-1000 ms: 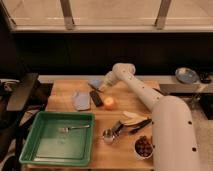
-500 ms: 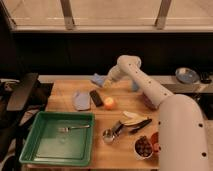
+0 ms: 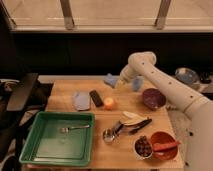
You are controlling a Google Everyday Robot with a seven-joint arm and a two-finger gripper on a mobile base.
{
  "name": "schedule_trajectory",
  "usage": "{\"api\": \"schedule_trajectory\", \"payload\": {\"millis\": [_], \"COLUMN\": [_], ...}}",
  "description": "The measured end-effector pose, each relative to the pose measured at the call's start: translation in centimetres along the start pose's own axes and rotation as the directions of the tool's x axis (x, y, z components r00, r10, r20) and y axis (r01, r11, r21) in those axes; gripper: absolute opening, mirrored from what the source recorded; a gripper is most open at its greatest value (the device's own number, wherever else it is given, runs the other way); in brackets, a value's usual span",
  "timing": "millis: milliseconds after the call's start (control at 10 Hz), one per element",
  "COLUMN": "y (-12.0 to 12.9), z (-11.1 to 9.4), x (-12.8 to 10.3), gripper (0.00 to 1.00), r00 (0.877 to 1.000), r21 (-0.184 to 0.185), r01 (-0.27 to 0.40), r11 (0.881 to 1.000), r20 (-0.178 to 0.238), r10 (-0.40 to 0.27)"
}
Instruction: Wipe purple bowl with sponge
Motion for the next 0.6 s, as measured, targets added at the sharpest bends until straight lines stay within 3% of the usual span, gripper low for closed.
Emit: {"api": "schedule_trajectory", "payload": {"millis": [200, 600], "y": [0.7, 0.8], "z": [-2.4, -2.5], "x": [2.8, 2.8], "gripper": [0.00, 0.00], "r00": [0.998, 0.997], "r21": [0.022, 0.023], "r01": [-0.053, -0.055], "r11": [0.998, 0.998], "r20": [-0.045, -0.046], "r10": [0.054, 0.056]}}
